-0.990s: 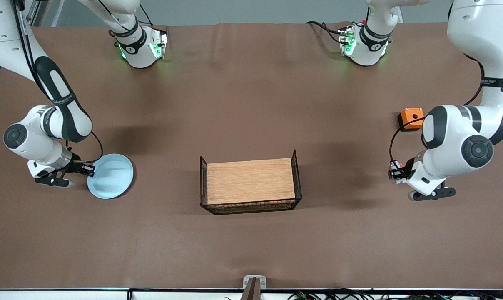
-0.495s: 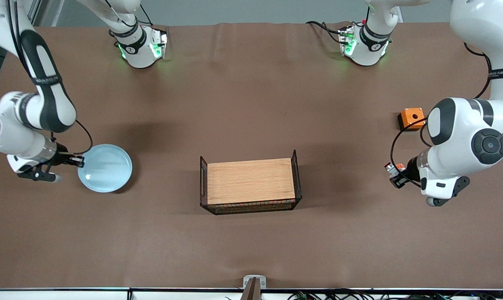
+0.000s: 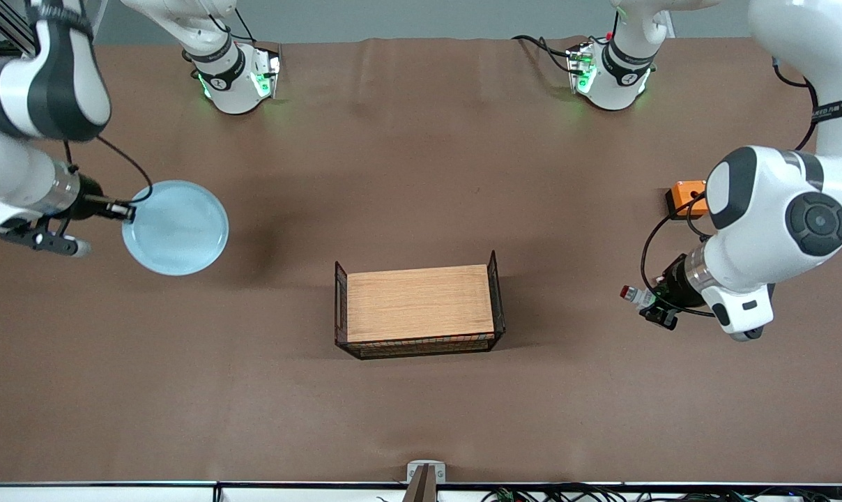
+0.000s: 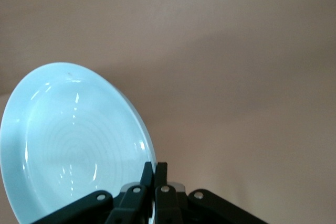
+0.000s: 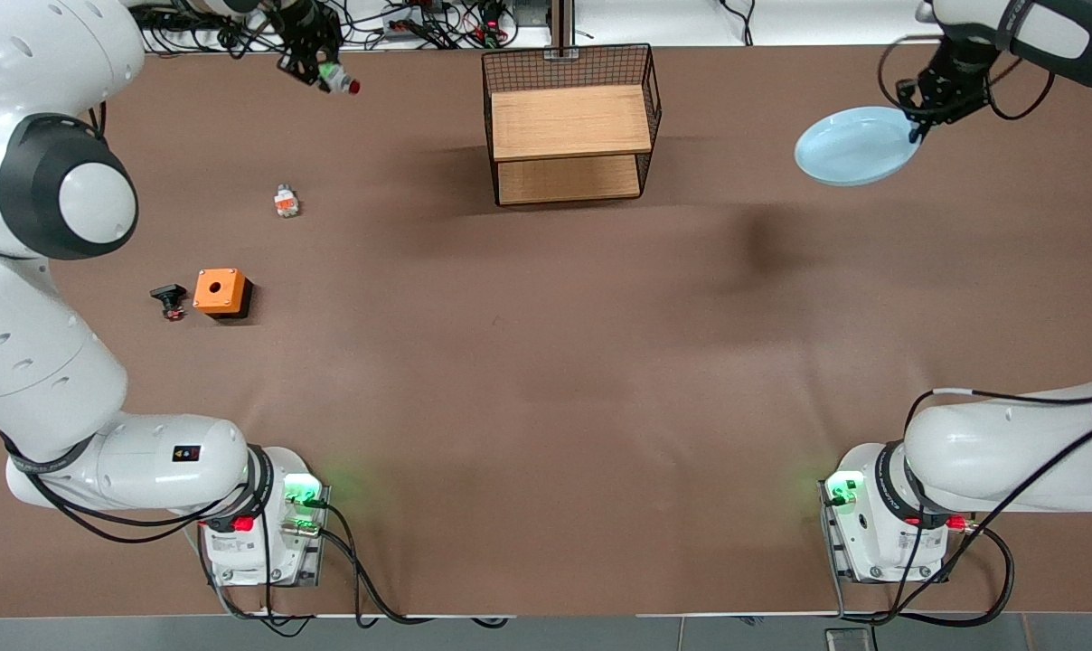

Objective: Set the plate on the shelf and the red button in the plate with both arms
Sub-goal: 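Lift the plate with the right gripper while the left gripper lifts the switch, then lower the plate onto the wooden box with the right gripper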

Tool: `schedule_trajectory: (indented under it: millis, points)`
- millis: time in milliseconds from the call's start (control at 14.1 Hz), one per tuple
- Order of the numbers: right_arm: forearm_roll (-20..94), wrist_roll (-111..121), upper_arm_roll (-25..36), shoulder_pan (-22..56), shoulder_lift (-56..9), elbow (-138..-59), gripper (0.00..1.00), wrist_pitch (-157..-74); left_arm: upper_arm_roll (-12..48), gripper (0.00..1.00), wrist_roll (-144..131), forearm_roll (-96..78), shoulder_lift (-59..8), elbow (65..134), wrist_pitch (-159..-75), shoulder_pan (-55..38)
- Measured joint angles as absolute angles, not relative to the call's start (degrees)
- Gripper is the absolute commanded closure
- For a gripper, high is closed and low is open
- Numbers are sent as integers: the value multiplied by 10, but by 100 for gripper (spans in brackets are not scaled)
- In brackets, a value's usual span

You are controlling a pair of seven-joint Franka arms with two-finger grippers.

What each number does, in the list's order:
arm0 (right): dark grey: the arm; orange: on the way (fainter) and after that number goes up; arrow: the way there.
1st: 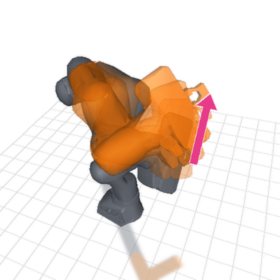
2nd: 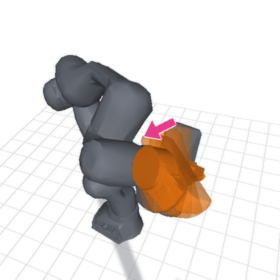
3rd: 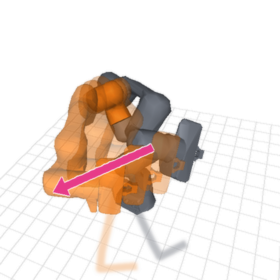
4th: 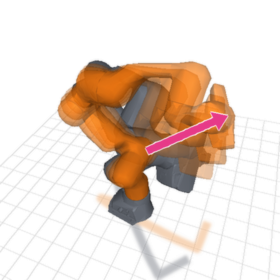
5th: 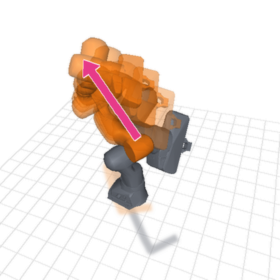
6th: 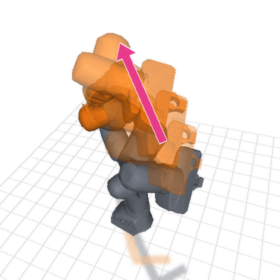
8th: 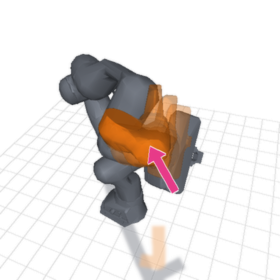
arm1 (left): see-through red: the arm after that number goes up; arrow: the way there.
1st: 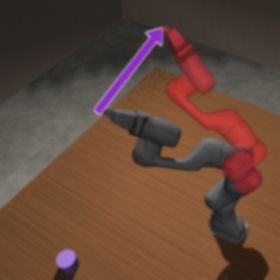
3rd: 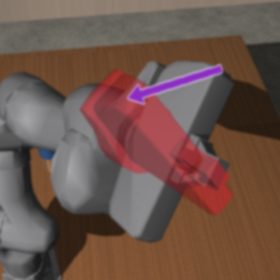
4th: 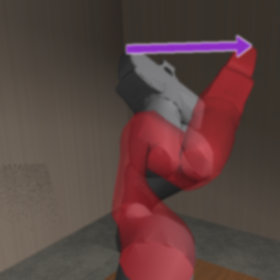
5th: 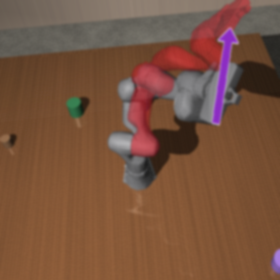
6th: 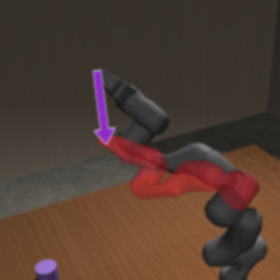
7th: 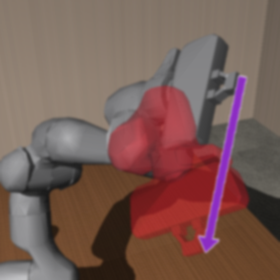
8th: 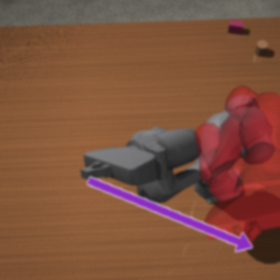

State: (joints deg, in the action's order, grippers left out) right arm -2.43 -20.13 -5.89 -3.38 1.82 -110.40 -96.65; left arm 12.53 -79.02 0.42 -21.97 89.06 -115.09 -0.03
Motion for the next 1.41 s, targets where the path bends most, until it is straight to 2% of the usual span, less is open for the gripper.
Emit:
schedule_trajectory:
  millis: [212, 495, 990, 1414]
  points:
    - [-8, -398, -62, 78, 30, -1042, 96, -896, 150, 100, -882, 1, -206, 855, -1102, -1]
    - [32, -645, -63, 190, 10, -988, 97, -903, 167, 100, -968, -27, -203, 808, -1030, -2]
    - [43, -997, -61, 299, -129, -906, 97, -1043, 221, 100, -1122, -34, -203, 760, -996, -9]
    - [39, -1146, -58, 335, -245, -803, 97, -1086, 229, 100, -1162, -34, -207, 749, -994, -63]
